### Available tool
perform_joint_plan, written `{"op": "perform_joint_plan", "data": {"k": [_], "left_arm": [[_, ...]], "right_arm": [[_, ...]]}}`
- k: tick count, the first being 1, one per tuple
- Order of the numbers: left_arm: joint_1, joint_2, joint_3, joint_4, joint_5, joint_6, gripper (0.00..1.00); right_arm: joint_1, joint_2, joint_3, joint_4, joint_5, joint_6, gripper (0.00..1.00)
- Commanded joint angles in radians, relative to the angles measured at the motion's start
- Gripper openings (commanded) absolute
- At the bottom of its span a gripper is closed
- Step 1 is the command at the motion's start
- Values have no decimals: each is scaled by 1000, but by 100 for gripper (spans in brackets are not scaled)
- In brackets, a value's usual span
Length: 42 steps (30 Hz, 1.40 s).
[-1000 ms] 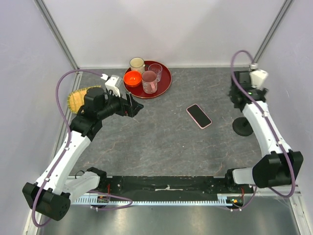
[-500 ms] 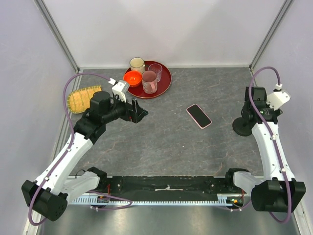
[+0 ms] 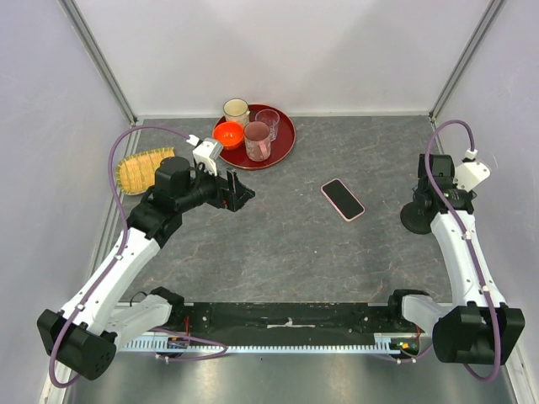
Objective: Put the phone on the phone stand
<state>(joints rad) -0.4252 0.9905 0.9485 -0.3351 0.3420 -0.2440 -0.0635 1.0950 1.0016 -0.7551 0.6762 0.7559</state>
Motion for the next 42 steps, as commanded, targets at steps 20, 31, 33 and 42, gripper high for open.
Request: {"op": "perform_joint_plan", "data": {"k": [20, 31, 33, 42], "left_arm": [[-1, -1, 3, 27, 0, 35, 93], [-1, 7, 6, 27, 6, 34, 93], [-1, 8, 6, 27, 5, 34, 93], [17, 17, 9, 28, 9, 25, 91]], "right_arm": [[-38, -17, -72, 88, 42, 56, 30], [-38, -86, -44, 157, 91, -44, 0], [-36, -77, -26, 181, 56, -79, 0], [196, -99, 19, 351, 45, -300, 0]]}}
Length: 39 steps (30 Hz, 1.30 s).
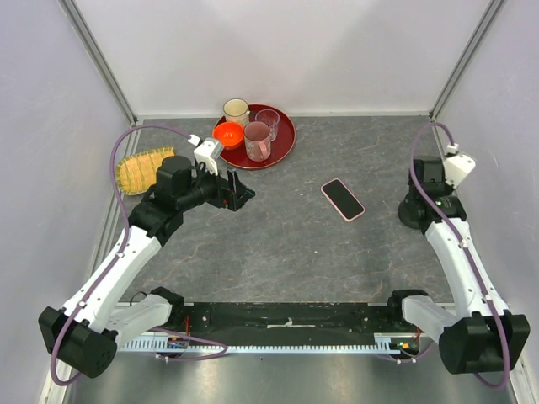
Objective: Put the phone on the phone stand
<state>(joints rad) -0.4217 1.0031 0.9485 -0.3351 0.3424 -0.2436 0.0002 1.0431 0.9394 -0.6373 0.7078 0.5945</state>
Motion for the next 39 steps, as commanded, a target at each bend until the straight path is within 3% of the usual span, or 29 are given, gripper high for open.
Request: {"op": "perform_joint_plan", "data": {"k": [1, 7, 9, 12, 19, 24, 31, 35, 39], "left_arm": [[17, 6, 7, 27, 9, 23, 91], [49, 0, 9, 24, -6, 15, 88], [63, -3, 12, 21, -29, 12, 86], [78, -8, 16, 7, -75, 10, 86], [100, -12, 7, 2, -114, -8, 86], [110, -1, -1, 19, -65, -13, 86], [116, 5, -10, 37, -30, -17, 86], [118, 9, -11, 44, 0, -17, 86], [118, 14, -11, 45, 13, -19, 86]], "right_arm": [[164, -61, 79, 258, 3, -169, 0], [366, -109, 59, 474, -194, -421, 0], [430, -114, 56, 534, -391, -473, 0], [497, -72, 87, 516, -645, -506, 0], [622, 76, 161, 357, -876, -487, 0], [728, 118, 141, 373, -846, -489, 0], [848, 136, 96, 516, -628, -421, 0], [931, 178, 111, 521, -420, -401, 0], [957, 219, 119, 507, -305, -371, 0]]}}
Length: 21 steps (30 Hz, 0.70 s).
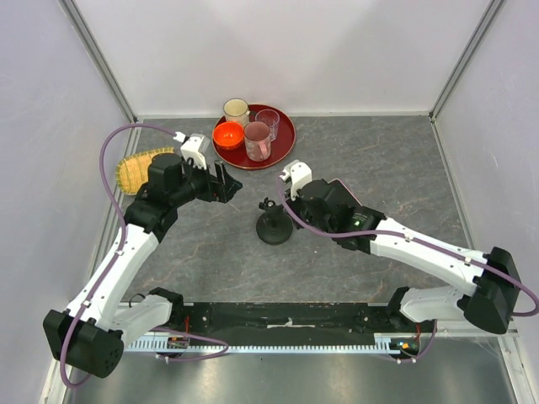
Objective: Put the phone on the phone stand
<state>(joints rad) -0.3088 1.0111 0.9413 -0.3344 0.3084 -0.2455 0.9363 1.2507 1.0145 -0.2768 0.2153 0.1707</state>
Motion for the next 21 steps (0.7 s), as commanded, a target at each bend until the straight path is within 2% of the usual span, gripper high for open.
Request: {"op": "perform_joint_plan", "data": {"k": [1, 2, 3, 4, 5, 7, 8, 12, 15, 16, 17, 19, 21], "left_arm": [[5, 7, -4, 46, 49, -18, 86], [5, 9, -4, 44, 52, -17, 86], [7, 11, -4, 43, 54, -17, 86], [5, 11, -4, 43, 55, -17, 86], [7, 11, -3, 44, 60, -18, 86], [5, 12, -2, 43, 63, -18, 86], [5, 11, -2, 44, 64, -18, 86], [7, 11, -2, 44, 74, -20, 86], [7, 7, -1, 44, 77, -20, 86], [7, 4, -1, 46, 77, -20, 86], [7, 4, -1, 46, 78, -20, 86], [5, 1, -2, 47, 81, -20, 86], [7, -2, -4, 47, 81, -20, 86]], "right_arm": [[22, 16, 44, 142, 202, 68, 0], [22, 21, 44, 137, 213, 85, 2], [22, 29, 47, 127, 225, 95, 9], [21, 33, 50, 120, 229, 102, 23], [22, 36, 56, 111, 230, 113, 58], [22, 33, 79, 65, 272, 118, 93], [18, 27, 85, 53, 279, 110, 98], [-19, -65, 90, 36, 294, 50, 98], [-128, -123, 81, 33, 320, 84, 98], [-175, -131, 78, 33, 297, 99, 98], [-291, -138, 75, 33, 224, 121, 98], [-440, -128, 73, 34, 159, 170, 98], [-526, -78, 88, 34, 67, 190, 98]]}}
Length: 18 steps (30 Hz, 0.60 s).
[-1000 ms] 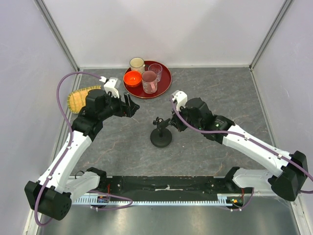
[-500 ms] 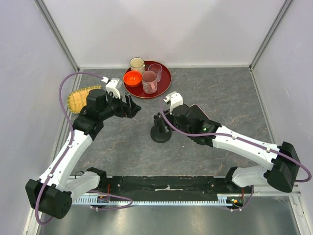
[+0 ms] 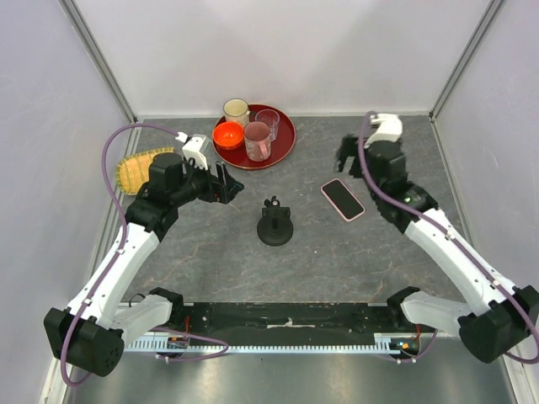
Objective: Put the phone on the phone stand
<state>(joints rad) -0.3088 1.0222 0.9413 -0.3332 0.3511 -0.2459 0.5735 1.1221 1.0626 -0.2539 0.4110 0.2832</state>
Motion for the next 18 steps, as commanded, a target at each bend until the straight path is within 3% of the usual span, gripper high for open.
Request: {"op": "perform_joint_plan", "data": {"k": [1, 5, 7, 10, 14, 18], "left_arm": [[7, -16, -4, 48, 40, -20, 86], [7, -22, -7, 48, 45, -21, 86], [7, -20, -7, 49, 51, -23, 86], [7, -25, -9, 51, 51, -21, 86], [7, -22, -10, 52, 57, -24, 86], [7, -16, -10, 56, 65, -26, 86]], "right_arm": [[-235, 74, 48, 10, -150, 105, 98], [-447, 240, 83, 56, -459, 155, 98], [-532, 396, 154, 45, -647, 165, 98], [-569, 586, 252, 12, -828, 117, 98], [-569, 787, 379, -106, -862, 21, 98], [-569, 864, 435, -198, -890, -68, 98]]}}
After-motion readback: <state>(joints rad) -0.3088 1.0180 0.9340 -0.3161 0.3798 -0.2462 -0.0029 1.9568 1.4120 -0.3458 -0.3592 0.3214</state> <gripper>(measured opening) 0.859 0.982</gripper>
